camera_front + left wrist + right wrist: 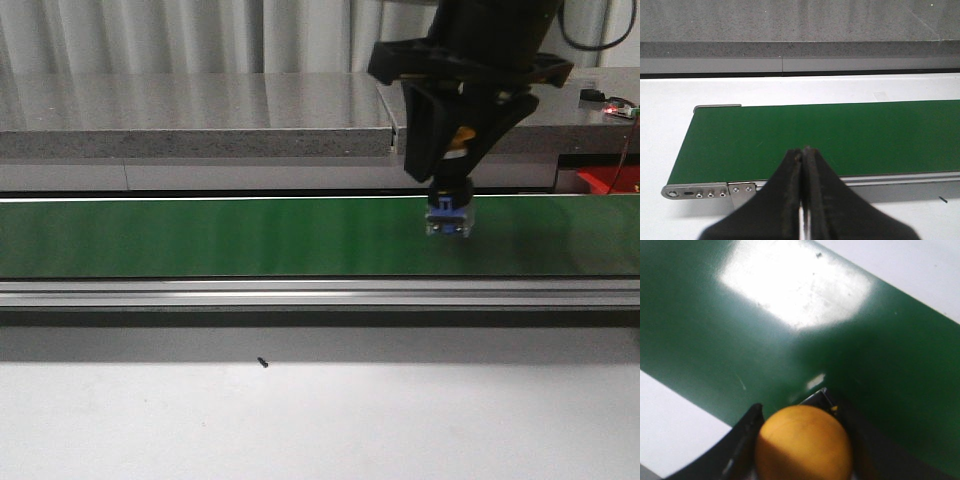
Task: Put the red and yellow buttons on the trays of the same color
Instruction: 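Carry the yellow button into the yellow tray and open the right gripper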
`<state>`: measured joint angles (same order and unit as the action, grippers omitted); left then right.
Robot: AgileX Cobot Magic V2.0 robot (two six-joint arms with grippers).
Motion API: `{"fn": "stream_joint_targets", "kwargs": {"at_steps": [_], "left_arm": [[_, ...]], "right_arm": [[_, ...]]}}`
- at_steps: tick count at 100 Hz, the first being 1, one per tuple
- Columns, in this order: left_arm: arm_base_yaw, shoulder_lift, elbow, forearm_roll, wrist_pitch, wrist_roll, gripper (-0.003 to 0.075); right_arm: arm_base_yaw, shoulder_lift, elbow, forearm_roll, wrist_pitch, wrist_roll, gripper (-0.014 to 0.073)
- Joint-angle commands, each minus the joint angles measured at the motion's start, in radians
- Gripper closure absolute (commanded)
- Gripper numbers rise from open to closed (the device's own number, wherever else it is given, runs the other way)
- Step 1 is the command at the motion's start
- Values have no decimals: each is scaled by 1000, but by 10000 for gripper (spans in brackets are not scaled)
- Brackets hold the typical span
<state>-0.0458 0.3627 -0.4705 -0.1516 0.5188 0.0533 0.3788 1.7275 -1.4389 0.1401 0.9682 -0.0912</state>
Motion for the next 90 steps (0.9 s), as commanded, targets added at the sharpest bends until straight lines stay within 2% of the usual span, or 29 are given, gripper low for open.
{"fn": "stream_joint_targets", "kwargs": {"at_steps": [1,18,32,65,82,90], "left_arm": [[-2,7,-26,-7,-68,-1,741],[-2,7,-26,-7,-68,-1,741],[-2,7,-26,-7,-68,-1,741],[-2,7,-26,-7,-68,-1,741],[-2,7,-26,-7,-68,-1,741],[-2,7,-26,-7,-68,-1,741]], "right_arm": [[-19,-109,-35,-40,23,36,391],[-125,-220,-23,-42,62,59,391],[-258,-330,45,-42,80,60,391],[-665,-597,350,-40,-9,61,391],[-893,-642,447,-40,-46,47,391],[-958,-639,471,-29,-82,46,391]]}}
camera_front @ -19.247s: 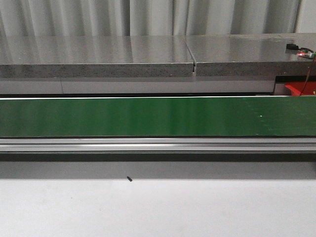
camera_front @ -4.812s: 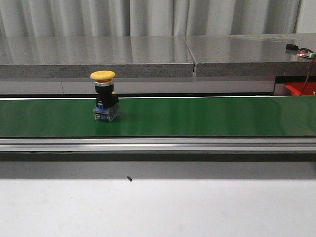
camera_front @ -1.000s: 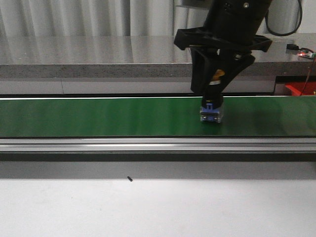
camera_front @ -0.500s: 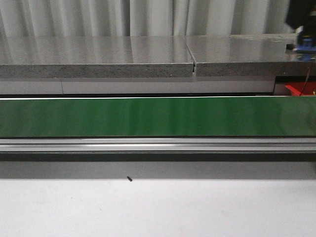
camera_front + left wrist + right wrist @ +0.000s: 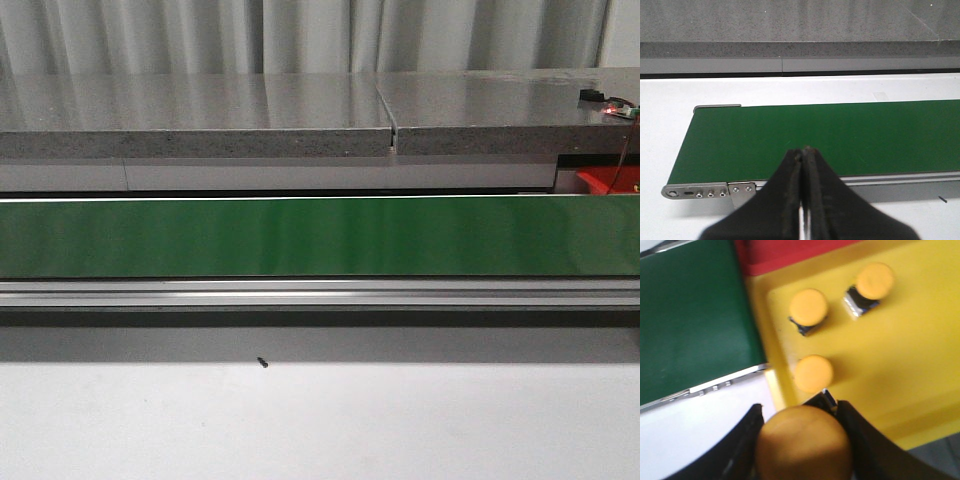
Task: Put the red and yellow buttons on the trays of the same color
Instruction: 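Carry the yellow button into the yellow tray and open the right gripper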
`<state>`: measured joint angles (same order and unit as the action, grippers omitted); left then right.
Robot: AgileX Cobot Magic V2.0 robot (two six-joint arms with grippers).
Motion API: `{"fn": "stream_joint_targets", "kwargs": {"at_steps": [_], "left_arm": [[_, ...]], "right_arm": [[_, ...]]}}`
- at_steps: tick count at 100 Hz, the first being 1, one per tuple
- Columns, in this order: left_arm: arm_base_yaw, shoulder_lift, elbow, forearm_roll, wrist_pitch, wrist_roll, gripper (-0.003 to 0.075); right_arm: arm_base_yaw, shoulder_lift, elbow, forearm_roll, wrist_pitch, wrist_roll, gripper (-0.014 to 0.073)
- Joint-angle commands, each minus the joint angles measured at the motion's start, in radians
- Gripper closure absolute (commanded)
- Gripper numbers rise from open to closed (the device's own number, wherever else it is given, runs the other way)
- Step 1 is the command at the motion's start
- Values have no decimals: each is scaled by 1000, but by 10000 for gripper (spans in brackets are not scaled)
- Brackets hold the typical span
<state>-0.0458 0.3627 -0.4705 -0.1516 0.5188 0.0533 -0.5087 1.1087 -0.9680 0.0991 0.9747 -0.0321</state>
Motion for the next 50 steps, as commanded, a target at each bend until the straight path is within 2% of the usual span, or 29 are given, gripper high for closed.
{"fn": "stream_joint_targets", "kwargs": {"at_steps": [1,13,50], "left_arm": [[-2,7,-26,-7,-68,-1,741],[-2,7,-26,-7,-68,-1,741],[-2,7,-26,-7,-68,-1,741]], "right_arm": [[-80,-19,3,17,-93,-13,391],[-110,10,17,41,-158,-13,391],[-110,207,17,40,-277,-40,391]]}}
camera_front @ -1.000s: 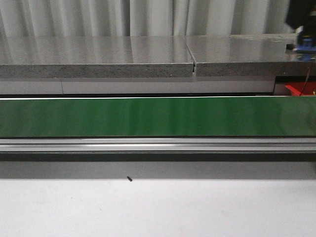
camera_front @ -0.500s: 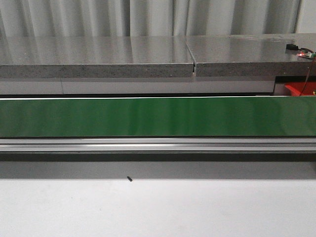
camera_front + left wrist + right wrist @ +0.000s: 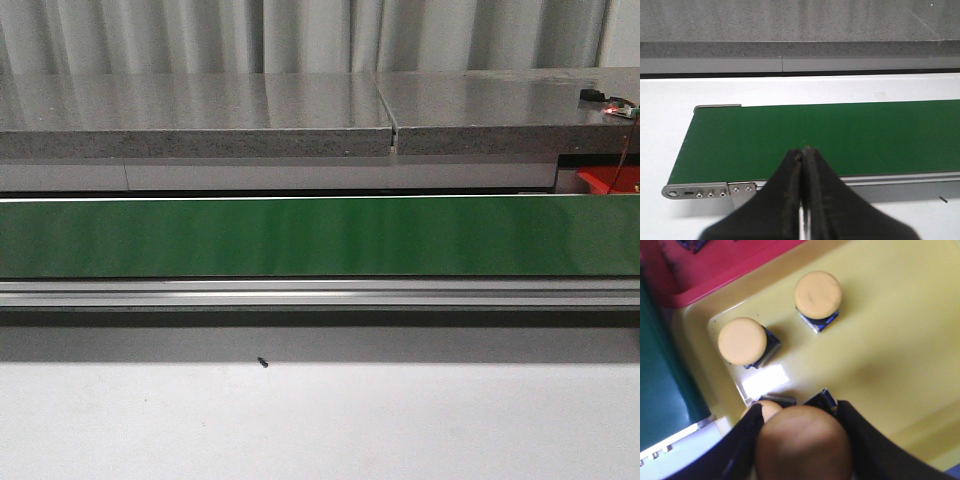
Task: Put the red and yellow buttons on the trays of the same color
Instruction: 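Carry the yellow button into the yellow tray and open the right gripper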
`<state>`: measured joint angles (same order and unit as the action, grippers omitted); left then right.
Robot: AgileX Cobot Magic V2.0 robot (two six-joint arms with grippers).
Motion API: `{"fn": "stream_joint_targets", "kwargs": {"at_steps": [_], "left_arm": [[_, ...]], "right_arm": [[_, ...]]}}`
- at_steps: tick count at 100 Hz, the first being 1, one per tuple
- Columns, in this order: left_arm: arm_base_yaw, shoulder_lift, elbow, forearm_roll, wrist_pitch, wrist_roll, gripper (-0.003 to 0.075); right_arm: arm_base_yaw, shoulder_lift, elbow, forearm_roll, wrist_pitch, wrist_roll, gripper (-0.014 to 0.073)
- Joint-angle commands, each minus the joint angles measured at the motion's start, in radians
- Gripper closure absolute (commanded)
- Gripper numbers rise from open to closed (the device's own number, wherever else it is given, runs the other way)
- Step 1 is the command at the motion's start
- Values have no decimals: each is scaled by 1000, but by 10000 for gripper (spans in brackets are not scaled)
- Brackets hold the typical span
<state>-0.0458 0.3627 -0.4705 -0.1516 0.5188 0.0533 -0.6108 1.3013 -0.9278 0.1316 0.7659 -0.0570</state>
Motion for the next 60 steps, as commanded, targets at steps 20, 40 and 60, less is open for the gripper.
{"fn": "stream_joint_targets", "kwargs": {"at_steps": [20,40,60], "left_arm": [[-2,7,-26,-7,-68,-1,741],[-2,7,-26,-7,-68,-1,741],[-2,7,-26,-7,-68,-1,741]], "right_arm": [[-8,84,-23,7,-122,-15,391],[-8,140,-23,-4,-170,-25,391],[-8,200,-23,-7,-210,-26,391]]}}
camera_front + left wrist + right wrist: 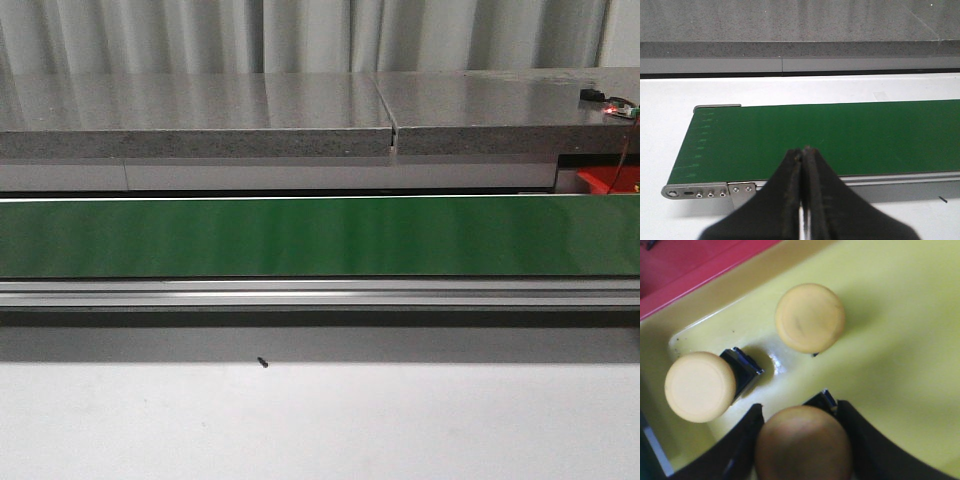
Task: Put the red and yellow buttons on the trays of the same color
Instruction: 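Carry the yellow button into the yellow tray and open the right gripper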
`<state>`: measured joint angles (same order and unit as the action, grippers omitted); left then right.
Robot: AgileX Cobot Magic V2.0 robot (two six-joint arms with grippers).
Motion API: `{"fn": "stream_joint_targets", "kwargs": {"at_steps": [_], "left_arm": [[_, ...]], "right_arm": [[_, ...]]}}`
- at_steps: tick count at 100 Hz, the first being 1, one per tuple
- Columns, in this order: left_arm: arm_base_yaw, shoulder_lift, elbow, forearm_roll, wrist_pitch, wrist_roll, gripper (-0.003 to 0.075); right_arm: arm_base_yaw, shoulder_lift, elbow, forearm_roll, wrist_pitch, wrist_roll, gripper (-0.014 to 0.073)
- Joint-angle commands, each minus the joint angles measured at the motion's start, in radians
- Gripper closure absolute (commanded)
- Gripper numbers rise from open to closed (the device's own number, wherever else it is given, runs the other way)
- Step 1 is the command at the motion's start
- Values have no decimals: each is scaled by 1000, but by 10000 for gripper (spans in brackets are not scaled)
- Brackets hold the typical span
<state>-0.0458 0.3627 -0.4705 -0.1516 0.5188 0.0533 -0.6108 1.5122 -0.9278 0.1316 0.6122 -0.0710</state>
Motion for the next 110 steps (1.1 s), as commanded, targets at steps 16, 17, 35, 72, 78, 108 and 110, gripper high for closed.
{"fn": "stream_joint_targets", "kwargs": {"at_steps": [16,17,35,72,78,108,110], "left_arm": [[-2,7,-26,-7,-68,-1,741],[-2,7,-26,-7,-68,-1,741],[-2,7,-26,-7,-68,-1,741],[-2,7,-26,-7,-68,-1,741],[-2,7,-26,-7,-68,-1,741],[-2,7,-26,-7,-68,-1,741],[-2,7,-26,-7,-68,-1,741]], "right_arm": [[-8,32,-23,-9,-72,-13,391],[-8,34,-23,-9,-73,-13,391],[-8,71,-23,-9,-86,-13,391],[-8,88,-23,-16,-78,-15,211],[-8,88,-23,-16,-71,-15,144],[-6,-17,-26,-2,-39,-15,81],[-6,-33,-26,4,-39,-15,81]]}}
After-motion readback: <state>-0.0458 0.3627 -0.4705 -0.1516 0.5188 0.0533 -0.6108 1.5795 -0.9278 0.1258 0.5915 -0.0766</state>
